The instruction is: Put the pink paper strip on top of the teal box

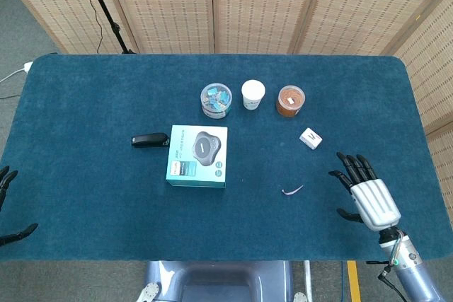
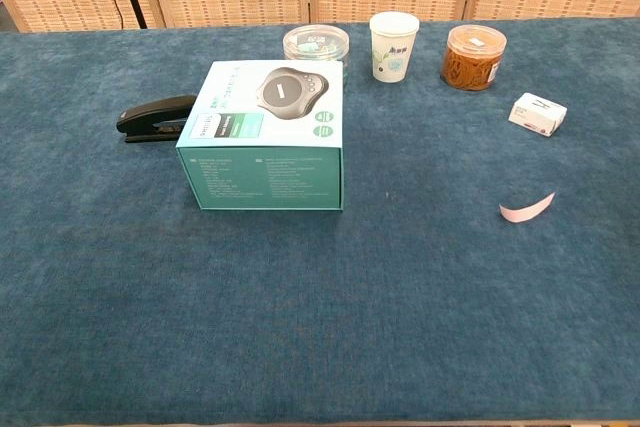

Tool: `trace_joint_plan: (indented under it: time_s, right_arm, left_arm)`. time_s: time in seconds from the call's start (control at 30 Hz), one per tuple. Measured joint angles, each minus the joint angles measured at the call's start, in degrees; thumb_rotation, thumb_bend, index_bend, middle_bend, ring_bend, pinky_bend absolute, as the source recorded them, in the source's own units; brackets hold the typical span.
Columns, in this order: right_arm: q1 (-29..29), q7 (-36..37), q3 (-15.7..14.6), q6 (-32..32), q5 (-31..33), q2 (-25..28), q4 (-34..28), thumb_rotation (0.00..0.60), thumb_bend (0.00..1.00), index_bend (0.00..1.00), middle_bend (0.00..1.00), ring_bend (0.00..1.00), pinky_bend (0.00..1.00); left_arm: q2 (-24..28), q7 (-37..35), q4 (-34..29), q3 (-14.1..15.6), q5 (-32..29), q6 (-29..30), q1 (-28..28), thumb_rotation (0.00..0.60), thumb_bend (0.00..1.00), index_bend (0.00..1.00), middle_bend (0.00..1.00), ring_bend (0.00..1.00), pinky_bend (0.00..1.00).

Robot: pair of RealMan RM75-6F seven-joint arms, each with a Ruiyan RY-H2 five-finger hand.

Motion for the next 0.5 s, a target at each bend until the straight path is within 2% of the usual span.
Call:
trace_joint_plan:
  time_s: [0.13, 0.5]
  right_arm:
    - [3.2, -0.5, -0.1, -4.3, 0.2, -2.4, 1.9, 0.600, 0.06, 0.28, 0.00, 0.00, 0.00]
    - [8.5, -5.4, 0.2, -10.3, 2.9, -8.9, 5.8, 0.600, 0.20, 0.31, 0.00, 0.00, 0.00]
  left_arm:
    - [0.2, -0.8, 0.1, -0.1, -0.2, 0.1, 0.1, 0.600, 0.00, 0.00, 0.00, 0.00, 0.00]
    - [0.8, -1.7, -0.1, -0.1, -0.6, -0.8, -0.1, 0.600, 0.00, 0.00, 0.00, 0.00, 0.00]
